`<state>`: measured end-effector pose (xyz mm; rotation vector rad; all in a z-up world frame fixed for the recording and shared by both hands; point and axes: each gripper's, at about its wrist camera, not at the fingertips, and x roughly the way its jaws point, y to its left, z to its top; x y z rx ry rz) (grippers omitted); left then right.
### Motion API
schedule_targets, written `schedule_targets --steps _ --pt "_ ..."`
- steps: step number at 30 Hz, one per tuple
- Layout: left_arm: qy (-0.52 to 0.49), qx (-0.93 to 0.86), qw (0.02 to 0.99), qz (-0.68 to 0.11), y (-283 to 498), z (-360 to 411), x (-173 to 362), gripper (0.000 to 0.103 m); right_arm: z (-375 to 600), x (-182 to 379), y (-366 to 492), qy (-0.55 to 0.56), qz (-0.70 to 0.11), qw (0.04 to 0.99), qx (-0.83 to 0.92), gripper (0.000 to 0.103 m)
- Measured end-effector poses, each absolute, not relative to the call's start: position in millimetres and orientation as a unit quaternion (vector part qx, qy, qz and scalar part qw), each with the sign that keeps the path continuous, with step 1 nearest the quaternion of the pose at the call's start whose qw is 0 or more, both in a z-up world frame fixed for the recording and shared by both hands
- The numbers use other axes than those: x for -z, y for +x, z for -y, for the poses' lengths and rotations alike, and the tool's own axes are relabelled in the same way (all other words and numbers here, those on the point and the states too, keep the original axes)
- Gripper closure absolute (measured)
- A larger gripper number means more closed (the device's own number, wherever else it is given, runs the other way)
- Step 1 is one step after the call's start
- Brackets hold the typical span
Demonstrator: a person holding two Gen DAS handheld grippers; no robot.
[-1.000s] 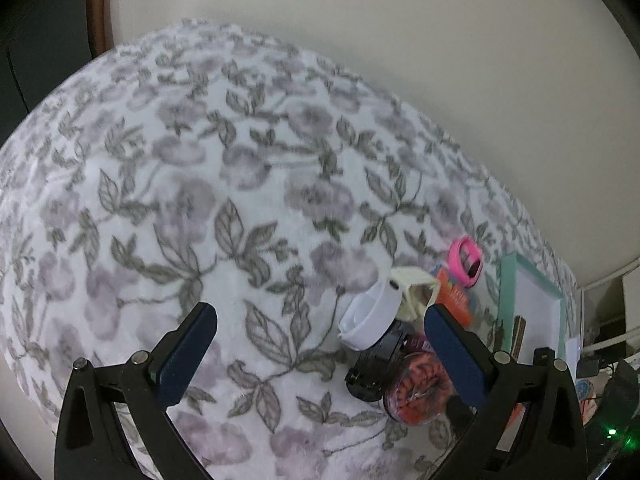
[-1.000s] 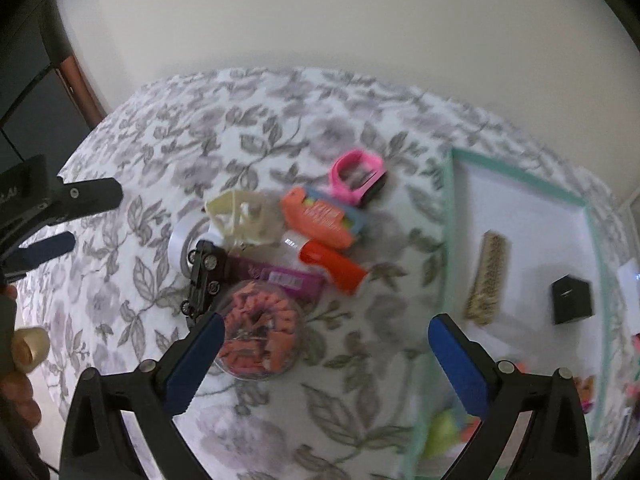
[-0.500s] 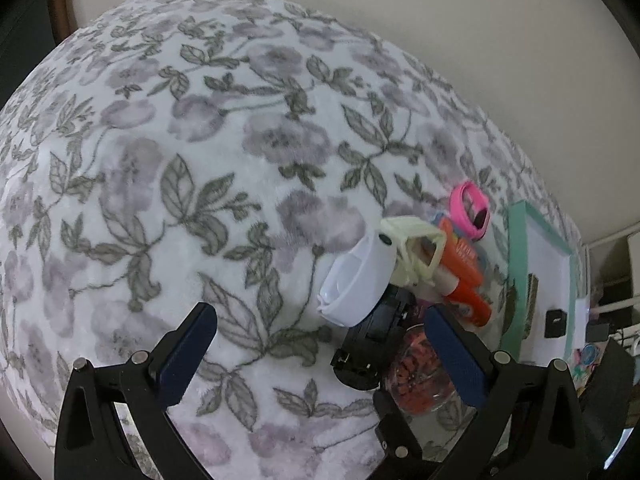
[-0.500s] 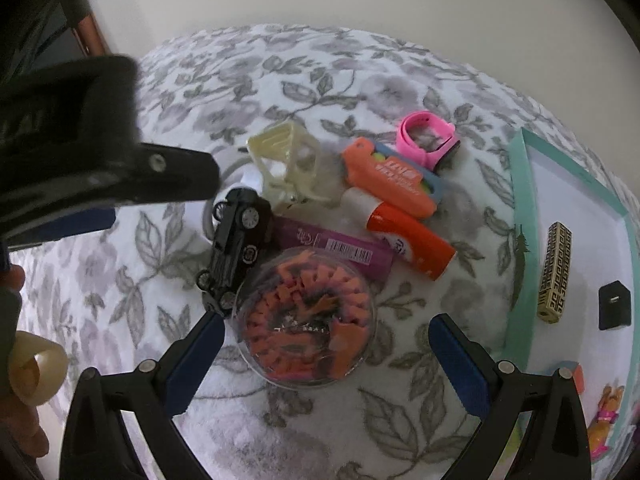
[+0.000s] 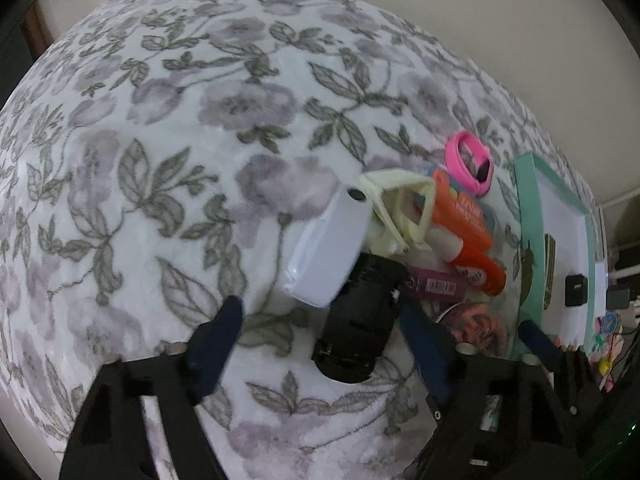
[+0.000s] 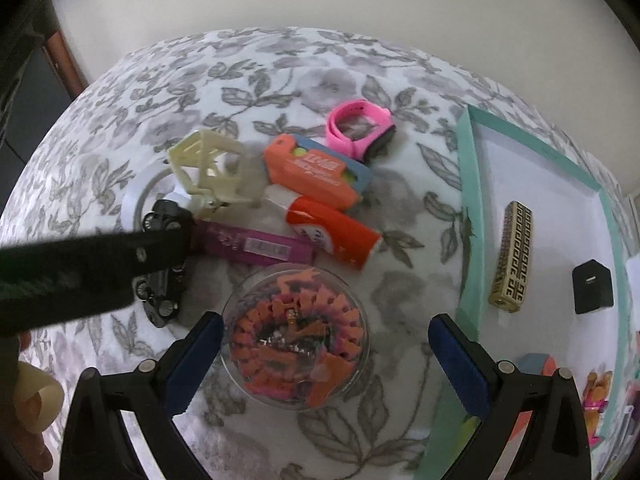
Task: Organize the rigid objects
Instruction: 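Grasp the clear orange-piece jar with right gripper while left grasps black toy car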
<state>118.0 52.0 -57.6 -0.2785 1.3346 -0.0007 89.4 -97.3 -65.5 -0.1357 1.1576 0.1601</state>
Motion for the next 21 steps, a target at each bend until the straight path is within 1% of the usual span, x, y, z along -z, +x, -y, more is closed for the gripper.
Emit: schedule_targets --steps 3,4,5,9,15,17,18,19,20,21 --pt "-0.125 0.004 0.772 -0.623 118.5 -48.4 62.7 0.032 96.8 67.1 90.5 -0.059 -0.550 0.830 -0.075 0.001" --pt "-0.123 0.006 0.771 -0.625 118.7 -47.1 64.1 0.036 95.7 68.2 90.6 -0.061 -0.552 0.828 -0.076 0.002" --pt "-0.121 0.007 0.769 -0.627 118.9 -45.8 65.3 0.038 94.3 70.0 91.4 -0.062 -0.553 0.827 -0.077 0.005" --pt "-0.104 0.003 0.772 -0.627 118.7 -41.8 67.0 0.039 89.1 76.5 89.7 -0.074 -0.561 0.820 -0.083 0.010" --pt "-0.063 -0.010 0.777 -0.626 119.3 -23.5 70.0 0.041 88.8 82.9 87.2 -0.073 -0.564 0.819 -0.080 0.011" --pt "-0.046 -0.015 0.778 -0.627 119.2 -16.5 70.1 0.049 88.3 83.1 87.1 -0.072 -0.563 0.820 -0.079 0.011" --pt "-0.042 -0.012 0.778 -0.627 118.9 -13.1 70.0 0.051 88.2 83.0 88.1 -0.071 -0.563 0.820 -0.080 0.013" --pt "-0.041 -0.009 0.778 -0.627 118.4 -7.8 70.8 0.056 88.0 82.4 88.3 -0.071 -0.563 0.820 -0.082 0.015" --pt "-0.042 -0.007 0.778 -0.627 117.6 -6.4 70.2 0.061 88.0 81.4 86.7 -0.071 -0.561 0.820 -0.083 0.020" --pt "-0.042 -0.002 0.777 -0.628 117.1 -4.2 69.7 0.064 88.7 80.7 88.0 -0.073 -0.560 0.821 -0.084 0.027"
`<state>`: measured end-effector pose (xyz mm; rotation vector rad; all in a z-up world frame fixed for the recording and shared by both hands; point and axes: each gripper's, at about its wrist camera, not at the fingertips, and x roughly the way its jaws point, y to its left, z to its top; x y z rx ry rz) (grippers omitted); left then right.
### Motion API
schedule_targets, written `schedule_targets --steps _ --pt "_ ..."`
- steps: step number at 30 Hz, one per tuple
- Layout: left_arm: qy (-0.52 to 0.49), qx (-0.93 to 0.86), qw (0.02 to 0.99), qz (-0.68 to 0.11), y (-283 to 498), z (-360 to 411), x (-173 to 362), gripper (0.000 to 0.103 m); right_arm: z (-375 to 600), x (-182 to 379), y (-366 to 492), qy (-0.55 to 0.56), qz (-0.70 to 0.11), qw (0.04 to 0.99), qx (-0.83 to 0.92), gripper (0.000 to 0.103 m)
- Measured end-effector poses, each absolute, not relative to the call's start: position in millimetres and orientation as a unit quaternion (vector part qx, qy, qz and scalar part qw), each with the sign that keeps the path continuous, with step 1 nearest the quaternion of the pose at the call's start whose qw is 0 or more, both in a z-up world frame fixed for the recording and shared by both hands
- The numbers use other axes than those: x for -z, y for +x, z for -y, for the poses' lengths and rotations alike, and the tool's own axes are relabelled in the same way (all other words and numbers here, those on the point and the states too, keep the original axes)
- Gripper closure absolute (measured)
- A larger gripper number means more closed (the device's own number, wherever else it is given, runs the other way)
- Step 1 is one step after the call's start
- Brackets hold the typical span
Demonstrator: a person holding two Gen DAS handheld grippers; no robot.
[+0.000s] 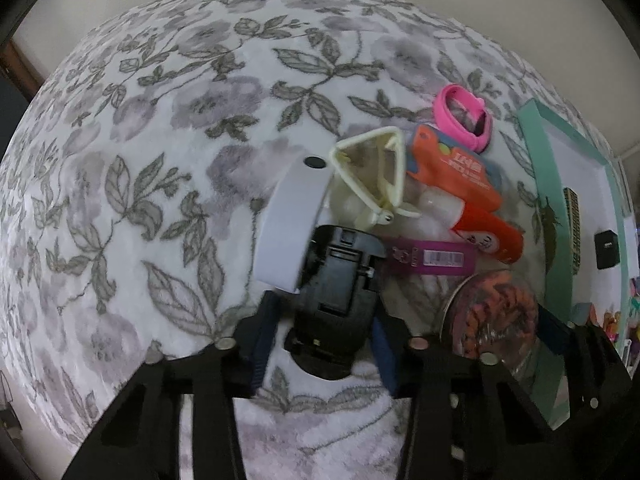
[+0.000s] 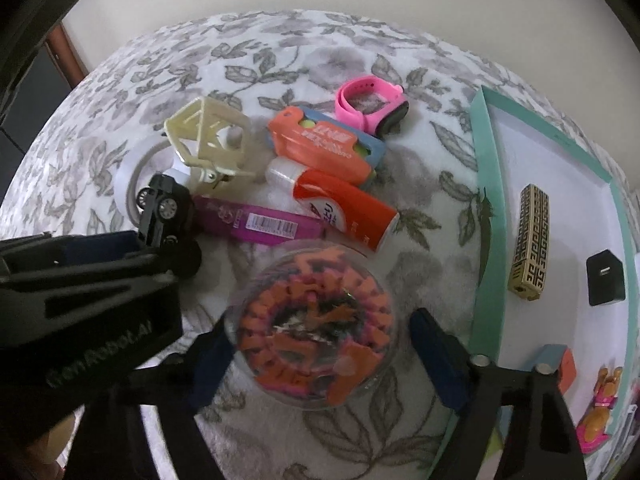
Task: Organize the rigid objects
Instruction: 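Grasp the clear orange-piece jar with right gripper while left grasps black toy car, then lift and carry the jar and black toy car over the tray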
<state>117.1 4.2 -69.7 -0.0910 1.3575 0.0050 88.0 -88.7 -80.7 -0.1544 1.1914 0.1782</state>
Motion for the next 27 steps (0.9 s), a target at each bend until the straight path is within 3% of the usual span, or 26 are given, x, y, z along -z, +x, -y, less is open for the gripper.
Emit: schedule_targets --steps 14,27 --pt "-0.088 0.039 0.777 -0.622 111.7 5.7 49.0 0.067 104.2 63.2 98.5 -0.034 -0.567 0.818 -0.088 0.029" --pt "-0.084 0.082 0.853 -0.508 101.1 6.8 -58.8 0.067 157.9 -13.0 95.3 0.036 -0.509 0.858 -0.065 0.029"
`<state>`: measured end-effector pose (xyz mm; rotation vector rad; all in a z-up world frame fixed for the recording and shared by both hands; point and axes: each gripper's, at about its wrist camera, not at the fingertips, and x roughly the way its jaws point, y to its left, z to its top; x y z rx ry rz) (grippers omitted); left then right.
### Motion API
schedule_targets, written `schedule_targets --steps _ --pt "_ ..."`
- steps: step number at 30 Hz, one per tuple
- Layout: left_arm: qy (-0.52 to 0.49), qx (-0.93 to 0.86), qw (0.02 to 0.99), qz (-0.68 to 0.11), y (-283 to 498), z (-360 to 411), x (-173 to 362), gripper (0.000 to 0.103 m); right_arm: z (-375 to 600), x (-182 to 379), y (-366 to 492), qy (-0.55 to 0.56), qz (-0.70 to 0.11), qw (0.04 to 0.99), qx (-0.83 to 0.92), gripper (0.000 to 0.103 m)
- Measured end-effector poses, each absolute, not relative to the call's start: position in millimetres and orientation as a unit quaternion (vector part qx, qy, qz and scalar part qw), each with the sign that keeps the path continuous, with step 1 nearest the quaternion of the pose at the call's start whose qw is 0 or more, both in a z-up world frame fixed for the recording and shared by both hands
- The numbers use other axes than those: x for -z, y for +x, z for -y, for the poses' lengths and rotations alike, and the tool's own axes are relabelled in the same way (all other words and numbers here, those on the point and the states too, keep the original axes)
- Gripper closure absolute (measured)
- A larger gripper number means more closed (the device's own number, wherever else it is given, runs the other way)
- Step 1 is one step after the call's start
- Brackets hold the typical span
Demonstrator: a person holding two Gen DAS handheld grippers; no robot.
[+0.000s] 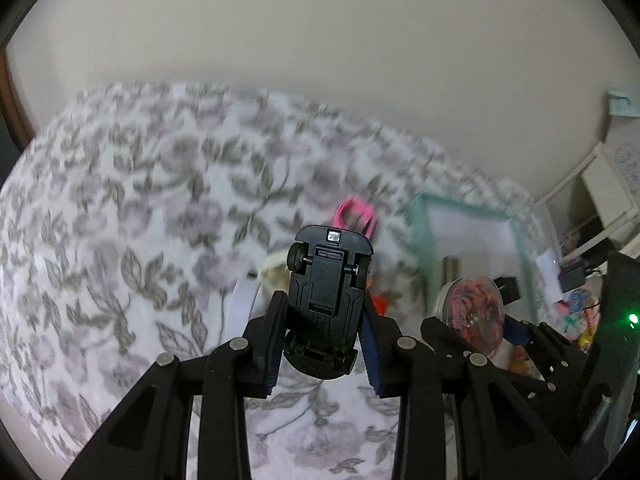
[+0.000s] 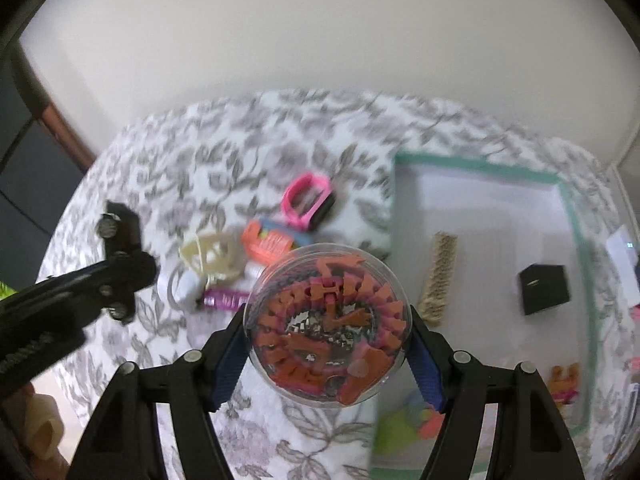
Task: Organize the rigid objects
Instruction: 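Lift and carry the jar and black toy car over the tray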
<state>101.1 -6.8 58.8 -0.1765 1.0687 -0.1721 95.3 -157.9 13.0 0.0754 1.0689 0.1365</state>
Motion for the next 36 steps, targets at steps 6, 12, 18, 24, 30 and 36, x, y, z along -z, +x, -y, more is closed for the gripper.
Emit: schedule_targets --steps 6,12,18,24,30,36 --pt "-0.079 0.102 0.867 -0.481 94.4 13.2 -82.1 0.067 187.7 -39.7 88.2 0.044 -0.486 0.872 -0.031 0.029" --pt "-0.059 0.120 0.867 -0.479 91.1 35.0 -86.1 0.067 214.3 -60.7 84.0 0.050 -0.467 0.883 -0.003 0.029" --pt "-0.050 0.151 0.861 -0.483 93.3 67.3 -84.6 0.067 236.3 -70.9 83.4 0.052 -0.450 0.891 0.017 0.029" --pt "-0.035 0.168 0.854 -0.491 101.9 99.5 -78.0 0.067 259.5 -74.4 82.4 0.059 -0.440 0.895 0.038 0.029" --pt "-0.030 0.181 0.850 -0.493 113.8 129.9 -72.7 0.067 293.2 -67.6 84.2 0.068 -0.437 0.894 0.074 0.029" --pt "-0.021 0.194 0.845 -0.498 122.8 164.2 -61.3 0.067 325.7 -56.3 83.6 0.091 -0.443 0.885 0.107 0.029"
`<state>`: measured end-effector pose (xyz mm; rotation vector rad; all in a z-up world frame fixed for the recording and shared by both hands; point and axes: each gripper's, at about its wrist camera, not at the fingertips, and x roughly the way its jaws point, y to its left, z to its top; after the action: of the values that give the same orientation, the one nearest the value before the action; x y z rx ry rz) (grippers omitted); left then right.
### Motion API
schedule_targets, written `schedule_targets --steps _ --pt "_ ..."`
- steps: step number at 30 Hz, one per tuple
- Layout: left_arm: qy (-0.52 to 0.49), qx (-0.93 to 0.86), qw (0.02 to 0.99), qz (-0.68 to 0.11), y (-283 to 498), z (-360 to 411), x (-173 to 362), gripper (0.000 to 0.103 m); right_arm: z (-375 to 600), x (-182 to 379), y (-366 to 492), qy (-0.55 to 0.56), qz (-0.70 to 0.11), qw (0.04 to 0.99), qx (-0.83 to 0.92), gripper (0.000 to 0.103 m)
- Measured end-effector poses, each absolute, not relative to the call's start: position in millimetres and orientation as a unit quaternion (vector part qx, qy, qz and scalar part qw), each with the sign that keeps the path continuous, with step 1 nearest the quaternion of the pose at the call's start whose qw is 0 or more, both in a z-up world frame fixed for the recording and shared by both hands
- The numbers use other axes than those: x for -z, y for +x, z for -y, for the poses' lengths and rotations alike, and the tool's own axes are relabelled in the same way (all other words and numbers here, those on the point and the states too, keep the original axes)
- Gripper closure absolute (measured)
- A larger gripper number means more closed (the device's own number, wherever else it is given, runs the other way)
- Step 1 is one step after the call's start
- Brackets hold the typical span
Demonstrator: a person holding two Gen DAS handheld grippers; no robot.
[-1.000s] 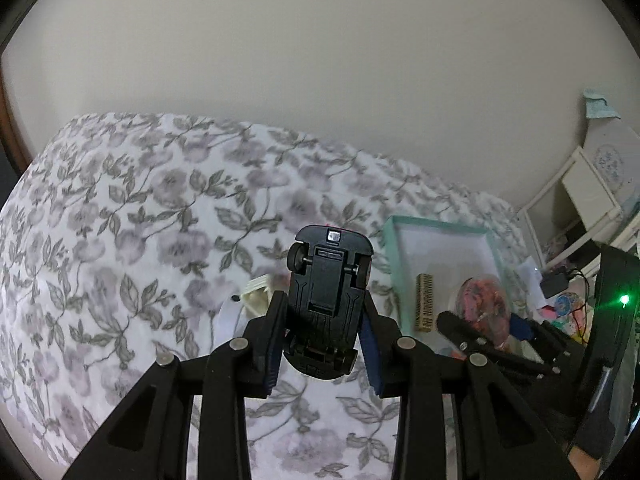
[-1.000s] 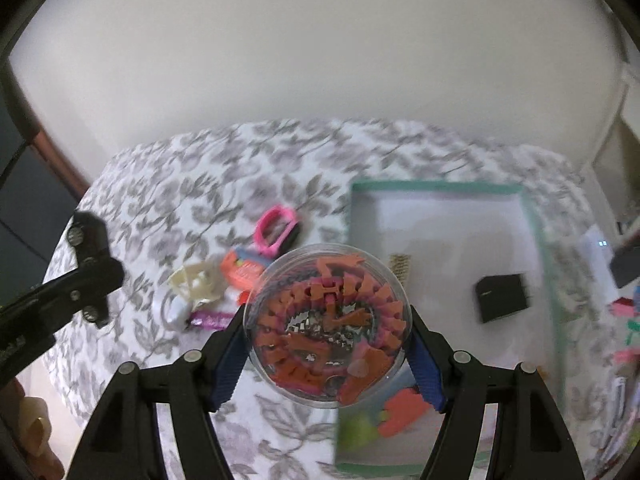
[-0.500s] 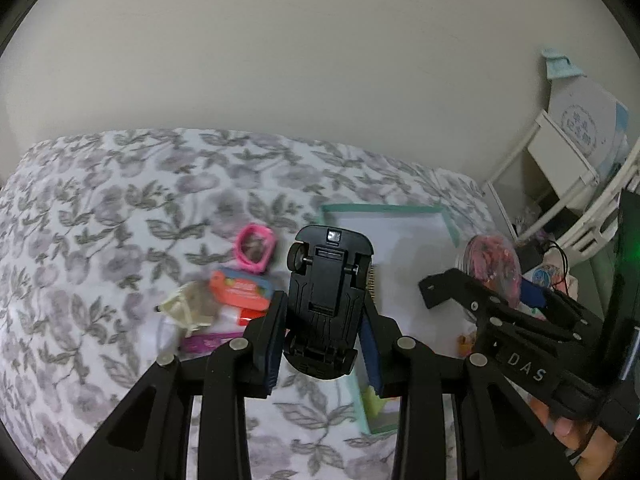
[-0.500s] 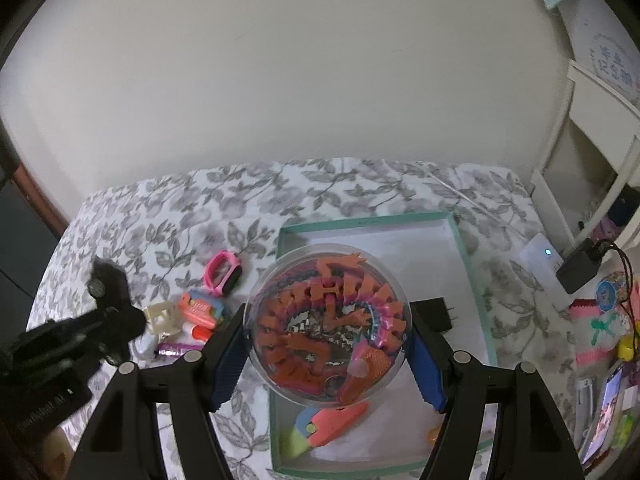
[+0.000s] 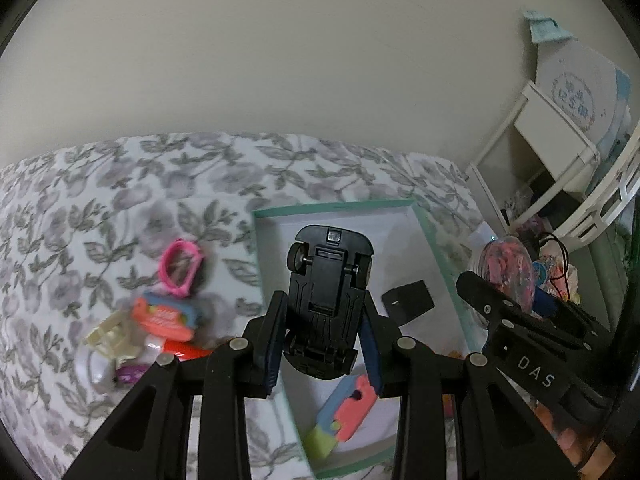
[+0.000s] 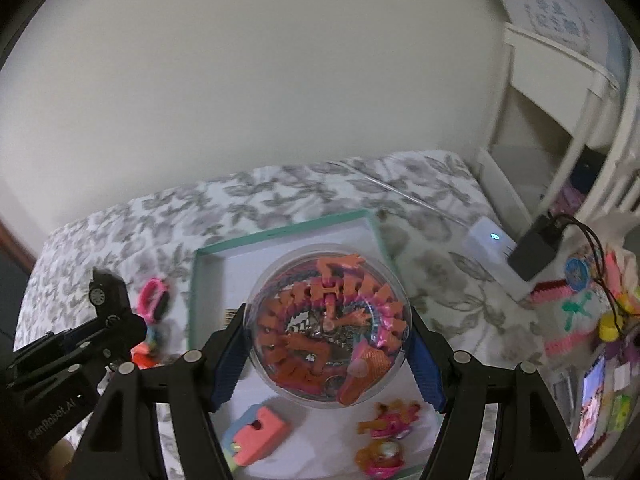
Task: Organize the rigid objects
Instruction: 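Lift and carry the jar and black toy car over the tray, then open right gripper to drop the jar while left releases the car in tray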
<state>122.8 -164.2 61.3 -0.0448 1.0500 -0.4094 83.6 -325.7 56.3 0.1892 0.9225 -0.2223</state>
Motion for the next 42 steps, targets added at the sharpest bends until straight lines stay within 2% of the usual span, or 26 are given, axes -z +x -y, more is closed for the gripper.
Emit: schedule_targets --steps 8,17,34,42 --pt "-0.008 0.204 0.831 -0.518 123.7 189.8 -25.5 0.067 349.0 -38.5 80.9 0.090 -0.467 0.869 0.140 0.029" --pt "0.005 0.202 0.821 -0.535 126.1 196.1 12.4 0.067 349.6 10.3 90.3 0.075 -0.529 0.833 0.142 0.029" --pt "0.081 0.203 0.818 -0.533 113.0 213.8 40.0 0.067 344.8 54.4 94.3 0.053 -0.584 0.798 0.137 0.029" --pt "0.086 0.201 0.817 -0.534 112.7 214.5 39.5 0.067 343.1 55.5 94.7 0.042 -0.585 0.798 0.142 0.028"
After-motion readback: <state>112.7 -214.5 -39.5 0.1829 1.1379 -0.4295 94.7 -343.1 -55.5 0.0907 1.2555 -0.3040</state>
